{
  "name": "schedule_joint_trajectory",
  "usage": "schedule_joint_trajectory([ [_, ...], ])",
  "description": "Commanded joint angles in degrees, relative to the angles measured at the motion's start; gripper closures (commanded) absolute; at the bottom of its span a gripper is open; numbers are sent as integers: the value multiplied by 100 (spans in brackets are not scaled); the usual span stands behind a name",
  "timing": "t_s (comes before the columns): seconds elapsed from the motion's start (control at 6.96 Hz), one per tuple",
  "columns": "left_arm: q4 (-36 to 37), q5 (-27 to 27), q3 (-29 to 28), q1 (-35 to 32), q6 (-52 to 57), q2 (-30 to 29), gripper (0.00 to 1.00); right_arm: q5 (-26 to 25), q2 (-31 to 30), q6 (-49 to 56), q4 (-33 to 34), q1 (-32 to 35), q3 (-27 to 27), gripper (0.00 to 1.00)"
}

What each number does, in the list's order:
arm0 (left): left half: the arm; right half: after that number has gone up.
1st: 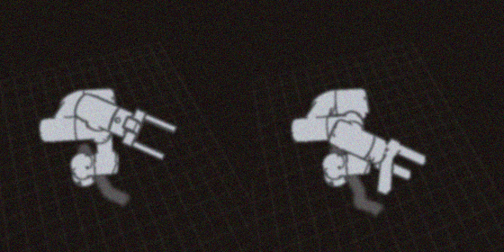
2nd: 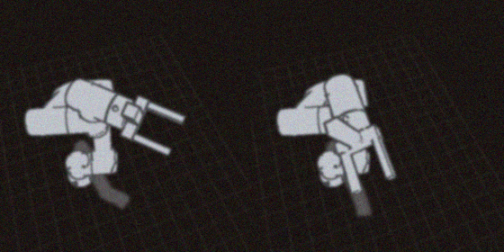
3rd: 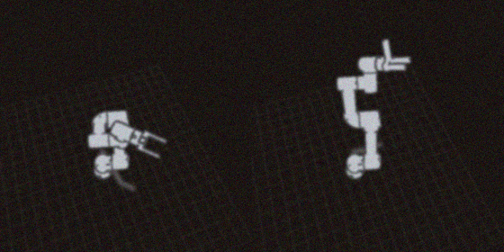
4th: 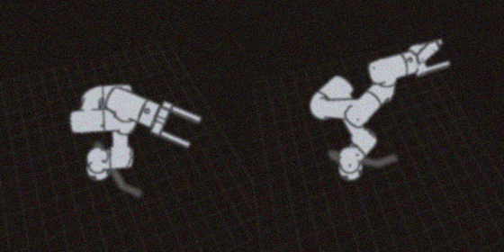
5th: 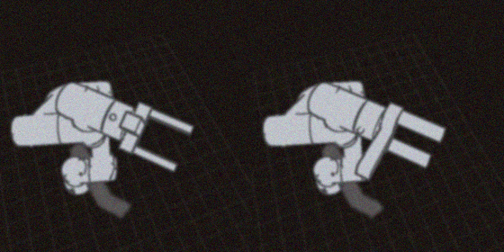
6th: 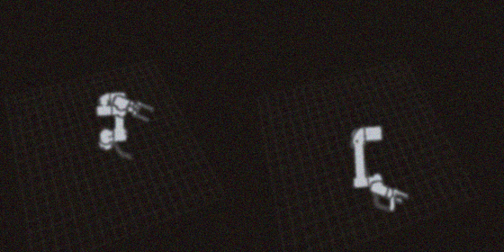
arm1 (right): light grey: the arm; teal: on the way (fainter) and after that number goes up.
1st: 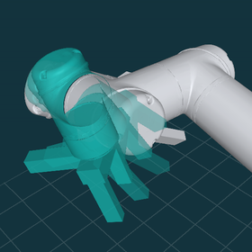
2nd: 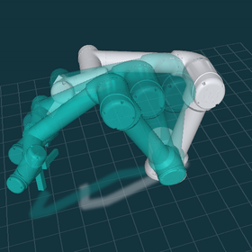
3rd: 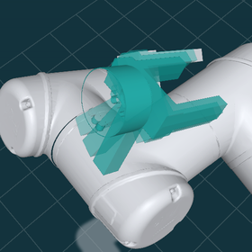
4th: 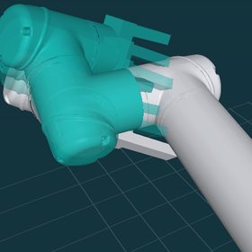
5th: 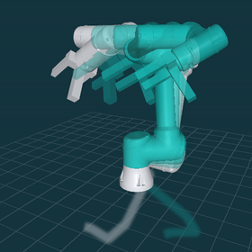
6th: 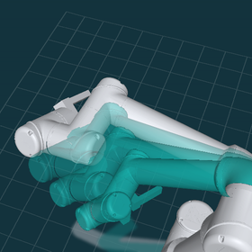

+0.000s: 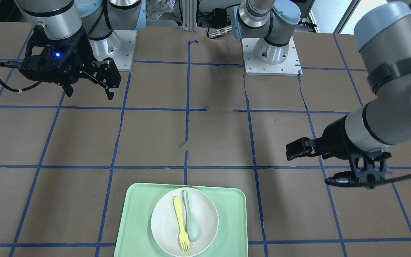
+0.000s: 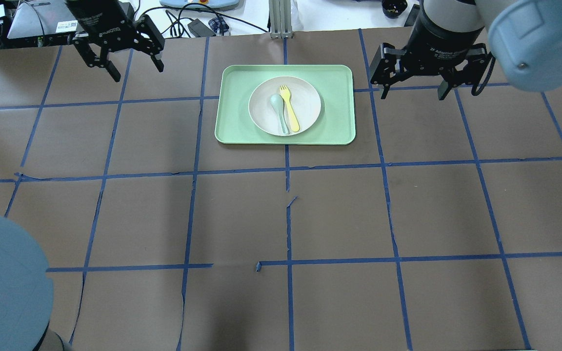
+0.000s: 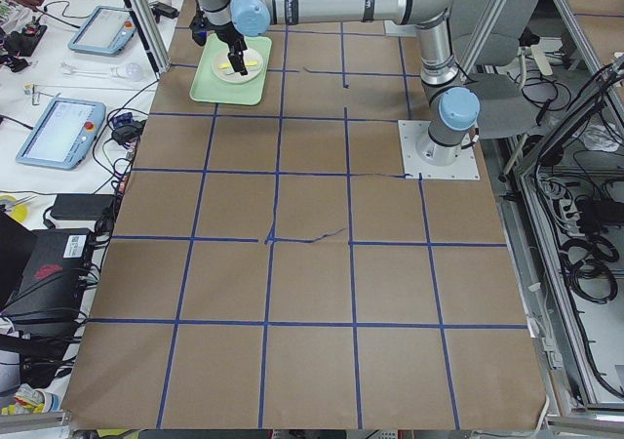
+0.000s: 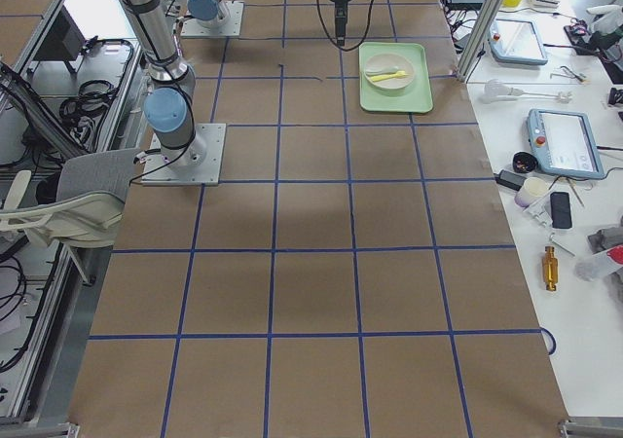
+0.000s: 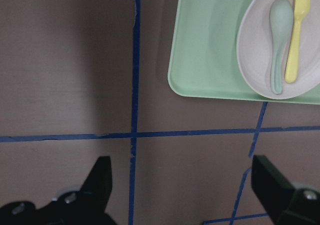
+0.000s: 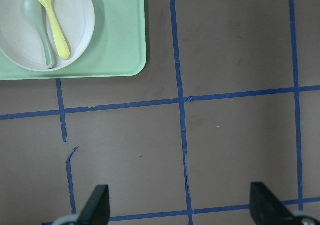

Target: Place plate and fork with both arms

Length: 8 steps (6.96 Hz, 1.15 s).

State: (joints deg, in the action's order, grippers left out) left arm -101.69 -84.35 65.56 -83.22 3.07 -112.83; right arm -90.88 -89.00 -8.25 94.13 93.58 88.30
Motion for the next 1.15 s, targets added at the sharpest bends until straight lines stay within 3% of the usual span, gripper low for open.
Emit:
schedule_joint_trajectory([
  [0.0,-18,-195,516,148,265,715,0,0,-4,-1,0,11,3,0],
  [0.29,-18,-205,798,235,125,1244,0,0,-12,-1,-17,11,3,0],
  [1.01,211,-160,1669,271,89,1719,0,-9,23,16,-53,37,3,0],
])
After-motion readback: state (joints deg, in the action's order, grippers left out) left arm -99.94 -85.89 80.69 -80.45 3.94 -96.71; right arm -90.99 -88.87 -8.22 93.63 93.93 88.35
